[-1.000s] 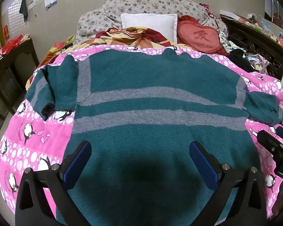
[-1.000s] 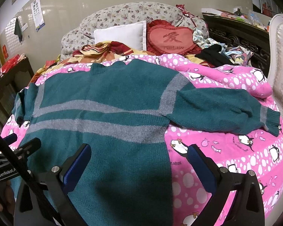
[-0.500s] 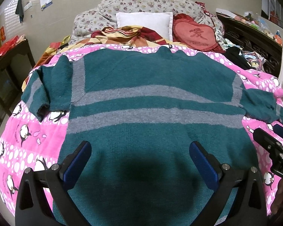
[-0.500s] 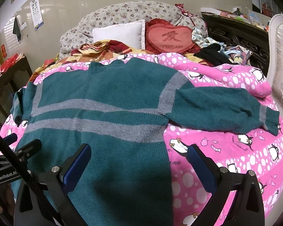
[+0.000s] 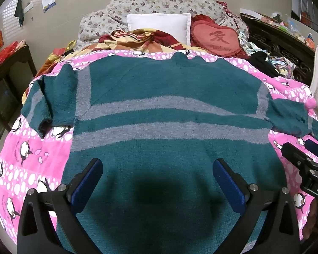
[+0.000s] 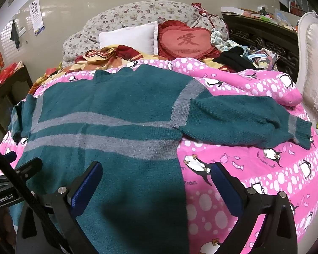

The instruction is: Fold small clothes

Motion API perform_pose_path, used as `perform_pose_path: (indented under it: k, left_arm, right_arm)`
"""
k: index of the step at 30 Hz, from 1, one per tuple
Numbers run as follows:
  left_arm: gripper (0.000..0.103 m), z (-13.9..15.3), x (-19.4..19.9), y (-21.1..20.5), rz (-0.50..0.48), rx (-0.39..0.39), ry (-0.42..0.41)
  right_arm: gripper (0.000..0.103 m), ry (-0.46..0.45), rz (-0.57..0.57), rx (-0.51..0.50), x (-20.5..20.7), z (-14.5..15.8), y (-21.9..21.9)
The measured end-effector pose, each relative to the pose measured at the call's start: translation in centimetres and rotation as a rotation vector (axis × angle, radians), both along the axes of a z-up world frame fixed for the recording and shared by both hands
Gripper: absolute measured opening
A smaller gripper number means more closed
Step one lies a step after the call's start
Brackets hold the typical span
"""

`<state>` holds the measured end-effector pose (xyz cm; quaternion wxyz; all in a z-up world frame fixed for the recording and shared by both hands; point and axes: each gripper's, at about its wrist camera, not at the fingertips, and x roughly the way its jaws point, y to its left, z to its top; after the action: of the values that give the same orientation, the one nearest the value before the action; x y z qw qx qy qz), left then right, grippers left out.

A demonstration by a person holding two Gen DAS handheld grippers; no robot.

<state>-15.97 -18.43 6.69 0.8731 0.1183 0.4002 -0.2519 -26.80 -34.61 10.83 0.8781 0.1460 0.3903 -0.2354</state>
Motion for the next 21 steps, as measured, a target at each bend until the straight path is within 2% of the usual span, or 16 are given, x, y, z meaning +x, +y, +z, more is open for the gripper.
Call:
perform_pose_path:
  k: [21]
  left_arm:
    - [0.103, 0.1, 1.3, 0.6, 0.021, 0.007, 0.01]
  right_arm:
    - [0.103, 0.019, 0.041, -0.009, 2.5, -0.2, 0.8]
